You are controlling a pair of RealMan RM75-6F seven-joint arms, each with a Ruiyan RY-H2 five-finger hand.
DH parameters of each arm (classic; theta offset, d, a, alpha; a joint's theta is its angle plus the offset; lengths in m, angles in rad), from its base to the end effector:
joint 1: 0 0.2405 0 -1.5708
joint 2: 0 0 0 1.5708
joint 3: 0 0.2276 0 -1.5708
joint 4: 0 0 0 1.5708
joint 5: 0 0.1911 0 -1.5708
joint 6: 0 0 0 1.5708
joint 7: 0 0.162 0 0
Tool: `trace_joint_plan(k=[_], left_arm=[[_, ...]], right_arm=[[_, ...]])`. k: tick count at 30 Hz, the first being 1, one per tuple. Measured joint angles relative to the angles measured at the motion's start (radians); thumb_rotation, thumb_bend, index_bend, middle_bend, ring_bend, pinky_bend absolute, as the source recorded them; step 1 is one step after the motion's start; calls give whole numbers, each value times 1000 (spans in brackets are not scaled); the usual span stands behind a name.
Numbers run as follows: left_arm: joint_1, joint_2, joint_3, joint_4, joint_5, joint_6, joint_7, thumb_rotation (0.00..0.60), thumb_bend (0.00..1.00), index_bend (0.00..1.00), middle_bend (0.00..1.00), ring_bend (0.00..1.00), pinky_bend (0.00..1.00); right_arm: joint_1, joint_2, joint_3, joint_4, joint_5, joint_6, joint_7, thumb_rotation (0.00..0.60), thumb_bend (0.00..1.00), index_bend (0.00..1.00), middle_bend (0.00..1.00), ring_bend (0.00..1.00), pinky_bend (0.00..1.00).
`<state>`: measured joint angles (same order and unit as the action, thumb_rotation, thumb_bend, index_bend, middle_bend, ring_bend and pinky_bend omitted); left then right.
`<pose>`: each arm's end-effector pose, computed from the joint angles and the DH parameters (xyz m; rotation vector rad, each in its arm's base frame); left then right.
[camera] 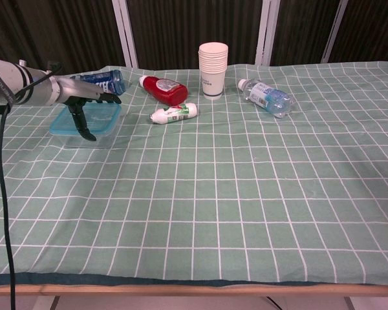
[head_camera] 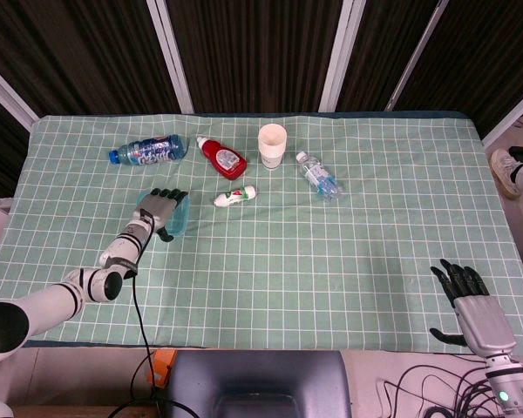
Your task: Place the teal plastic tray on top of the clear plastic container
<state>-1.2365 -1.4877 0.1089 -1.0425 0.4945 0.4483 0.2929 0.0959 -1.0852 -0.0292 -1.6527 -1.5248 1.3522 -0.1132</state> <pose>-0.1500 0.4466 0.0168 -1.9013 -1.0324 -0.3854 -0.2831 -0.1792 0.1375 1.5698 -0.9527 0.7111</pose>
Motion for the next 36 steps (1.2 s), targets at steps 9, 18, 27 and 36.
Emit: trace_joint_plan(k=[9, 18, 27, 36], left_arm=[[10, 2, -15, -8, 18, 24, 4, 600, 228, 0, 0, 0, 30], [16, 4, -20, -16, 13, 29, 12, 600, 209, 0, 0, 0, 21], [21, -7, -25, -3, -2, 33, 26, 600, 190, 0, 0, 0, 0], [20, -7, -24, -13, -26, 50, 55, 600, 187, 0, 0, 0, 0]], right_arm=[[-1, 2, 0, 0, -1, 1, 3, 600, 65, 0, 0, 0, 0], [-2, 3, -1, -1, -4, 3, 3, 600, 65, 0, 0, 0, 0], [-3, 5, -1, 1, -6, 7, 9, 600, 66, 0, 0, 0, 0], [-3, 5, 0, 1, -7, 9, 11, 600, 67, 0, 0, 0, 0]])
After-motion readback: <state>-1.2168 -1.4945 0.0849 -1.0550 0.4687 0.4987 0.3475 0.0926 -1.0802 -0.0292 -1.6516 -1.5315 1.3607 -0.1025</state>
